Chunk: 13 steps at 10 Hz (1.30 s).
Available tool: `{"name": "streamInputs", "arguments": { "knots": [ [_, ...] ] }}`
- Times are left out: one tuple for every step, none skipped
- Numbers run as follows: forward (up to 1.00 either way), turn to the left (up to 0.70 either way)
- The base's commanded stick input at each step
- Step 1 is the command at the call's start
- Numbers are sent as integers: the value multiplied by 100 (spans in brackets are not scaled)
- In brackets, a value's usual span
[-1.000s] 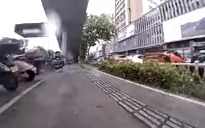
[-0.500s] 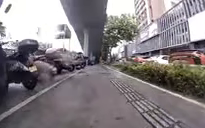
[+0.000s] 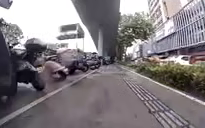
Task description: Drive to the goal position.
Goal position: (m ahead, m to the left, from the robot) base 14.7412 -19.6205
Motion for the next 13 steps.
{"name": "streamInputs", "arguments": {
  "knots": [
    [70,0],
    [70,0],
    [70,0],
    [70,0],
    [70,0],
    [70,0],
    [70,0],
    [70,0],
    [70,0],
    [70,0],
    [70,0],
    [70,0],
    [70,-9]
  ]
}}
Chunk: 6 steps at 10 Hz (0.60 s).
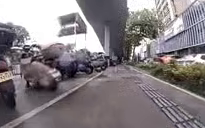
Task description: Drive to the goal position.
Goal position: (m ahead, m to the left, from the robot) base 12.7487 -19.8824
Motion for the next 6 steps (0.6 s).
{"name": "streamInputs", "arguments": {
  "knots": [
    [70,-12],
    [70,-12],
    [70,-12],
    [70,-11],
    [70,-6],
    [70,-1]
  ]
}}
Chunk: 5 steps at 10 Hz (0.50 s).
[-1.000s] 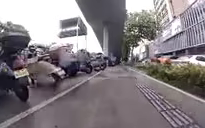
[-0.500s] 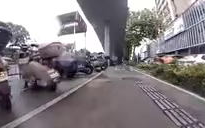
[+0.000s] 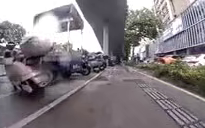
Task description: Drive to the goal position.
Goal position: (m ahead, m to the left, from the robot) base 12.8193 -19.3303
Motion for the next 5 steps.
{"name": "streamInputs", "arguments": {
  "knots": [
    [70,0],
    [70,0],
    [70,0],
    [70,0],
    [70,0]
  ]
}}
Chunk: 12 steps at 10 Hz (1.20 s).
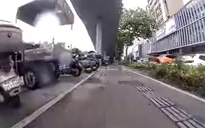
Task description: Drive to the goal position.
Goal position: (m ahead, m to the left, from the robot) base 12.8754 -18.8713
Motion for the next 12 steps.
{"name": "streamInputs", "arguments": {
  "knots": [
    [70,0],
    [70,0],
    [70,0],
    [70,0],
    [70,0],
    [70,0],
    [70,0],
    [70,0],
    [70,0],
    [70,0],
    [70,0],
    [70,0]
  ]
}}
